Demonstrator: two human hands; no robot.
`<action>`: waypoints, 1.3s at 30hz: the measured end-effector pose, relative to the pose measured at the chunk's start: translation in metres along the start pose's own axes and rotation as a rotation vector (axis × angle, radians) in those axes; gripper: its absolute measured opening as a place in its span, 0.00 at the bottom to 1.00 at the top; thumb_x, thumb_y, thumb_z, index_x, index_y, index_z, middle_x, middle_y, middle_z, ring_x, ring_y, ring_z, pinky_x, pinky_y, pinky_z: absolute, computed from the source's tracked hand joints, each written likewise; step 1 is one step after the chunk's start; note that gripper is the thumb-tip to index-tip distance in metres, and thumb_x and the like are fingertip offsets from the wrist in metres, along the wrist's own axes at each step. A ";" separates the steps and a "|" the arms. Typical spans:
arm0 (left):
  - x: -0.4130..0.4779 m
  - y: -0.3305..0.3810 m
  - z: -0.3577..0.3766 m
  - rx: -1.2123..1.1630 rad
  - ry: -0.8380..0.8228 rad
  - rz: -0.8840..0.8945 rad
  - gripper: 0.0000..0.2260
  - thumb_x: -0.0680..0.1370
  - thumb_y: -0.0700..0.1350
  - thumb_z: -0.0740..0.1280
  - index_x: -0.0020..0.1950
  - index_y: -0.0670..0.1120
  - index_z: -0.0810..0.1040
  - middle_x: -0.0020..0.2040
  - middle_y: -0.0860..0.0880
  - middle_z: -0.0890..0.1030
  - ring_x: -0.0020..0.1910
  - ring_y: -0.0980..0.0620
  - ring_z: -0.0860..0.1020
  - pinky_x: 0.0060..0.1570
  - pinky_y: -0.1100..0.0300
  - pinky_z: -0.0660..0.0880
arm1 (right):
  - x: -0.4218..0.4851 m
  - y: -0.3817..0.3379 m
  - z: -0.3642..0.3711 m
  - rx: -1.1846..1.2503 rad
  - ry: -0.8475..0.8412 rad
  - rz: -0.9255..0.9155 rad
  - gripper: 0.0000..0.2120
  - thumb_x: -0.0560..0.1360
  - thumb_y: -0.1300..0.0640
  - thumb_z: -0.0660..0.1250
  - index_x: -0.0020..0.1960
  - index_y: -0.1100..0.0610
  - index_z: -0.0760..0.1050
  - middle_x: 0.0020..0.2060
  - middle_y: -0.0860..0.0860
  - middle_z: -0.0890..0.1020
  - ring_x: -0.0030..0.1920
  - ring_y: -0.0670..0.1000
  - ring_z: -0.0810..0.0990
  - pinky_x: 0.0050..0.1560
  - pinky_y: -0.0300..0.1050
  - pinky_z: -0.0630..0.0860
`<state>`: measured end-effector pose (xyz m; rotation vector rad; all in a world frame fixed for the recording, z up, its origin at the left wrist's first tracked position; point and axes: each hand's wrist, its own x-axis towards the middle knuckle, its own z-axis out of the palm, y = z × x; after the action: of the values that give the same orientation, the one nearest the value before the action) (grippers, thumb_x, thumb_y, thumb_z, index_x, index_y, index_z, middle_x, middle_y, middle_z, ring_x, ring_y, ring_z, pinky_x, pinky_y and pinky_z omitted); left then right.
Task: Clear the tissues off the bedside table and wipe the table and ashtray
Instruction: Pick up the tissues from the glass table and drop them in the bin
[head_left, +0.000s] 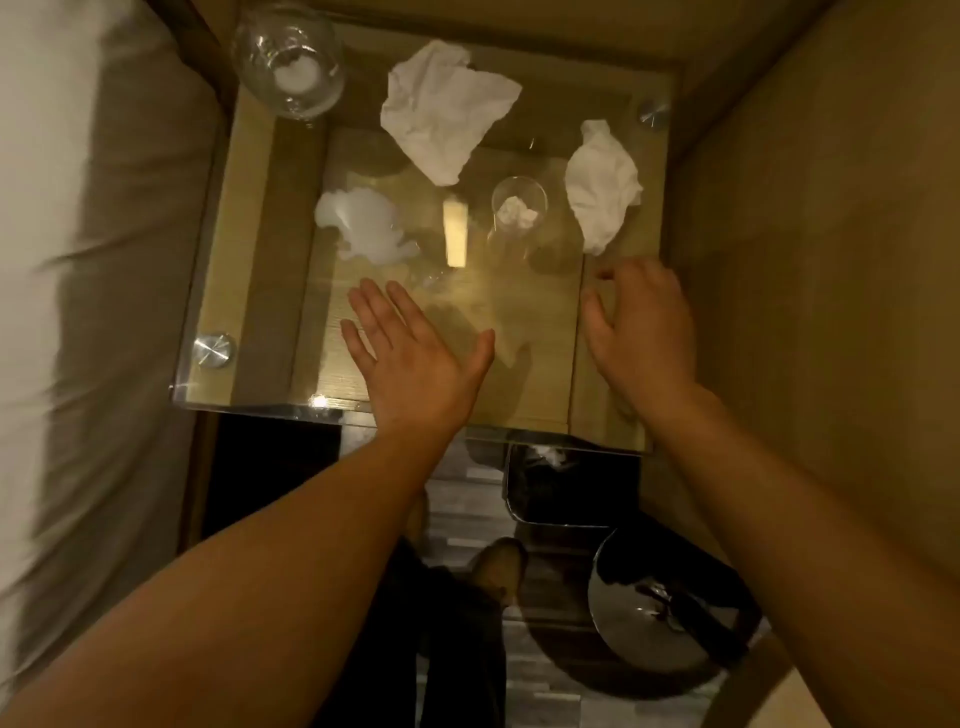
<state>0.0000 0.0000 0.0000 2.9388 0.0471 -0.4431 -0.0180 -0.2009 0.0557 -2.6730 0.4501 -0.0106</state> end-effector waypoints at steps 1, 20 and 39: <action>0.000 0.000 0.000 0.015 -0.008 -0.015 0.51 0.77 0.76 0.46 0.83 0.36 0.44 0.83 0.33 0.43 0.83 0.37 0.40 0.80 0.37 0.43 | 0.010 0.002 0.003 0.001 0.032 0.006 0.17 0.81 0.51 0.62 0.65 0.59 0.77 0.60 0.58 0.79 0.61 0.58 0.76 0.57 0.55 0.76; 0.007 -0.003 0.011 0.035 0.049 0.010 0.51 0.77 0.75 0.49 0.83 0.36 0.43 0.83 0.32 0.44 0.83 0.36 0.41 0.80 0.36 0.44 | 0.093 0.022 0.015 0.184 -0.051 0.149 0.09 0.80 0.58 0.69 0.58 0.60 0.80 0.58 0.56 0.81 0.56 0.53 0.80 0.52 0.41 0.76; 0.003 -0.003 0.011 0.023 0.094 0.023 0.51 0.77 0.75 0.48 0.82 0.35 0.45 0.83 0.32 0.46 0.83 0.36 0.43 0.80 0.37 0.43 | -0.208 0.028 0.010 0.621 0.014 0.695 0.02 0.78 0.53 0.72 0.48 0.50 0.80 0.41 0.53 0.84 0.43 0.51 0.82 0.43 0.46 0.79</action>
<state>-0.0003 0.0016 -0.0115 2.9779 0.0194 -0.3040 -0.2224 -0.1554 0.0483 -1.8114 1.1418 0.0317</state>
